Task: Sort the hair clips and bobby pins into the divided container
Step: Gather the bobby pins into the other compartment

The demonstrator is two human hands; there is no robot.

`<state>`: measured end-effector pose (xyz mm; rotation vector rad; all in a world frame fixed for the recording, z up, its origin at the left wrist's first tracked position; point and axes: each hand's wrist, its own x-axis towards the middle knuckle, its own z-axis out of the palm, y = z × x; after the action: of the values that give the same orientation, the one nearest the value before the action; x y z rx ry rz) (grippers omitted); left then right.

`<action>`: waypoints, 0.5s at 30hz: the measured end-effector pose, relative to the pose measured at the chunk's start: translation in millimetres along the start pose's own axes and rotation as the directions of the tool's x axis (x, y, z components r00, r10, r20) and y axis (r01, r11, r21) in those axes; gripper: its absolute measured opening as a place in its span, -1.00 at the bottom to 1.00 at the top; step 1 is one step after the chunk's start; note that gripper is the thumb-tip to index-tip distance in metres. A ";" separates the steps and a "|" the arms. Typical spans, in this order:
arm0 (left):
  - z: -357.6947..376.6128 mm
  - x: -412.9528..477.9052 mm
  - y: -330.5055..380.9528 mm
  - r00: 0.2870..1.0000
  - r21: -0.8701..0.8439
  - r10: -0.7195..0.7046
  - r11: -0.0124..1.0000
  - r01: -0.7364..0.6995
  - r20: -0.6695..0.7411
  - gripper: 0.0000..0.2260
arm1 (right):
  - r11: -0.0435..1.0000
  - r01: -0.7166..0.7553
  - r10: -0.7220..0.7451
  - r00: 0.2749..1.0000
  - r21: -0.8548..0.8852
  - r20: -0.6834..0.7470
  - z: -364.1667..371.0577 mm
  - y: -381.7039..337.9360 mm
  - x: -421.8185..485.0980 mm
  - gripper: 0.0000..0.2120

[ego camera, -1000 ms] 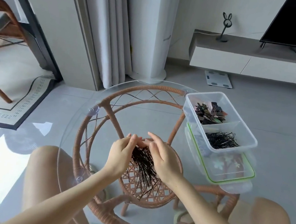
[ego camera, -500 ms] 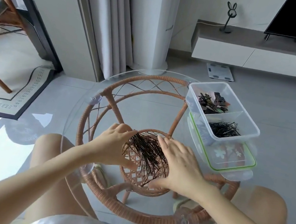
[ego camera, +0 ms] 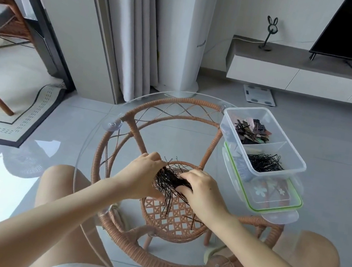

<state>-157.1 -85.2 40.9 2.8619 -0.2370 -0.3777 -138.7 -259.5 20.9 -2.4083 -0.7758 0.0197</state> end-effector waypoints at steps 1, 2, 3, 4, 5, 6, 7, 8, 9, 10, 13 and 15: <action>-0.1 0.9 -1.3 1.000 -0.011 0.003 1.000 -0.003 -0.014 -0.26 | 1.000 -0.006 0.007 1.000 0.024 -0.005 -3.6 -1.0 0.7 -0.80; 0.1 2.0 -2.7 1.000 -0.025 0.007 1.000 -0.008 -0.028 -0.30 | 0.999 -0.013 0.013 1.000 0.044 -0.012 -7.7 -2.2 1.5 -0.81; 0.6 2.9 -4.1 0.999 -0.040 0.014 0.999 -0.016 -0.041 -0.35 | 0.998 -0.020 0.021 1.000 0.060 -0.020 -11.6 -3.2 2.0 -0.82; 1.1 3.4 -5.6 0.998 -0.049 0.024 0.998 -0.027 -0.056 -0.39 | 0.997 -0.032 0.034 0.999 0.069 -0.029 -15.4 -4.4 2.7 -0.82; 1.5 3.8 -7.2 0.996 -0.049 0.036 0.998 -0.040 -0.076 -0.43 | 0.996 -0.045 0.048 0.998 0.073 -0.039 -19.6 -5.9 3.3 -0.81; 1.9 4.1 -8.6 0.994 -0.042 0.047 0.998 -0.051 -0.096 -0.47 | 0.995 -0.059 0.062 0.997 0.075 -0.048 -24.2 -7.5 3.9 -0.80; 2.3 4.4 -9.5 0.993 -0.039 0.054 0.998 -0.058 -0.110 -0.49 | 0.994 -0.071 0.075 0.996 0.077 -0.052 -29.0 -8.9 4.4 -0.79; 2.5 4.5 -10.4 0.991 -0.043 0.057 0.997 -0.063 -0.121 -0.51 | 0.994 -0.080 0.084 0.995 0.078 -0.053 -34.5 -10.5 4.9 -0.79; 2.8 4.6 -11.3 0.990 -0.053 0.059 0.996 -0.066 -0.128 -0.54 | 0.994 -0.082 0.087 0.995 0.077 -0.051 -40.5 -11.8 5.2 -0.80; 2.7 4.9 -12.2 0.989 -0.065 0.065 0.995 -0.074 -0.136 -0.57 | 0.994 -0.081 0.086 0.995 0.076 -0.054 -47.0 -13.0 5.8 -0.81; 2.0 6.1 -15.8 0.981 -0.066 0.101 0.991 -0.113 -0.168 -0.66 | 0.990 -0.091 0.098 0.993 0.107 -0.060 -67.9 -13.8 6.2 -0.82; 0.7 8.1 -18.9 0.967 -0.012 0.154 0.987 -0.159 -0.203 -0.73 | 0.983 -0.110 0.121 0.990 0.144 -0.067 -82.1 -12.7 7.6 -0.81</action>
<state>-147.2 -68.7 33.4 2.8029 -0.4119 -0.0588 -123.6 -291.7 96.4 -2.3030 -0.5802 0.0282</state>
